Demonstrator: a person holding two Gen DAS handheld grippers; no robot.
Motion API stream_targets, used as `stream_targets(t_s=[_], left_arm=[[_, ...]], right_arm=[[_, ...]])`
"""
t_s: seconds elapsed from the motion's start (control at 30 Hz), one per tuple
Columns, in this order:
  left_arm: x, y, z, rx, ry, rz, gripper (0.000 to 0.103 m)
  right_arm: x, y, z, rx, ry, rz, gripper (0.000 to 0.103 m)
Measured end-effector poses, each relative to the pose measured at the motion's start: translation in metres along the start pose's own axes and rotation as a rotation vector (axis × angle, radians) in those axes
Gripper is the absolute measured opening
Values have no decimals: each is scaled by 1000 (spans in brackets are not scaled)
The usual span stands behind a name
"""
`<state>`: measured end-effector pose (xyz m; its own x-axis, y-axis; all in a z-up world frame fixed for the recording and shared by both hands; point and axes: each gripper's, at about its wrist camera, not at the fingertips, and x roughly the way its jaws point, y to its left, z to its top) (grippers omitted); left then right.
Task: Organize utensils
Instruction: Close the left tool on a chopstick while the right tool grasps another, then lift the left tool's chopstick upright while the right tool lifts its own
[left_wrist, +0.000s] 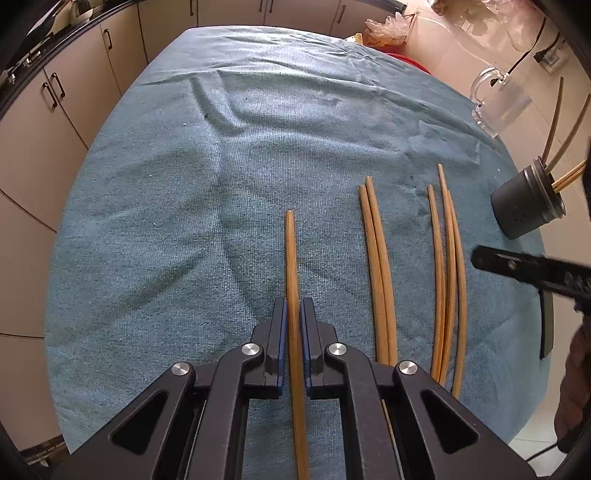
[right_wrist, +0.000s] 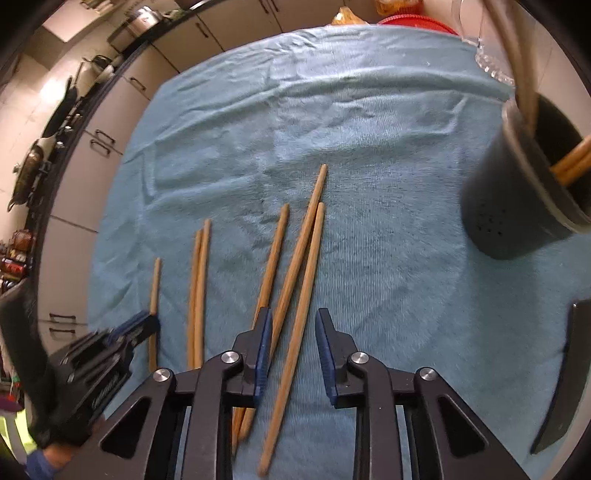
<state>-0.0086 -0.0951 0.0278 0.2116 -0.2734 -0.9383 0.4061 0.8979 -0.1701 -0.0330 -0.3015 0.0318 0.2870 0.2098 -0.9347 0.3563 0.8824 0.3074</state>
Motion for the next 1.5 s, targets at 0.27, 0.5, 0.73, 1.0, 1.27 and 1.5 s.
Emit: stream_targets(t_s=[0.27,0.5,0.73,1.0,1.27,1.5], left_arm=[[2,-2,5,17,4,5,7],[7,-4,18,19,11,14,7],[8,-4,21,24,7,19,7],[10,-11,30,54,-18,28,6],[-36,-10,31,34,-149,-51,6],[-87,-12,30,33,-261,-52,6]], right_arm=[[26,-2,17,22,64,-54,23],[30,6,32,-10,66,-138,19],[29,1,30,14,86,-86,19],[34,12,37,-68,56,-158,8],[-13,-5,26,-8,-78,-47,6],[-84,7,1,-51,-283,14,6]])
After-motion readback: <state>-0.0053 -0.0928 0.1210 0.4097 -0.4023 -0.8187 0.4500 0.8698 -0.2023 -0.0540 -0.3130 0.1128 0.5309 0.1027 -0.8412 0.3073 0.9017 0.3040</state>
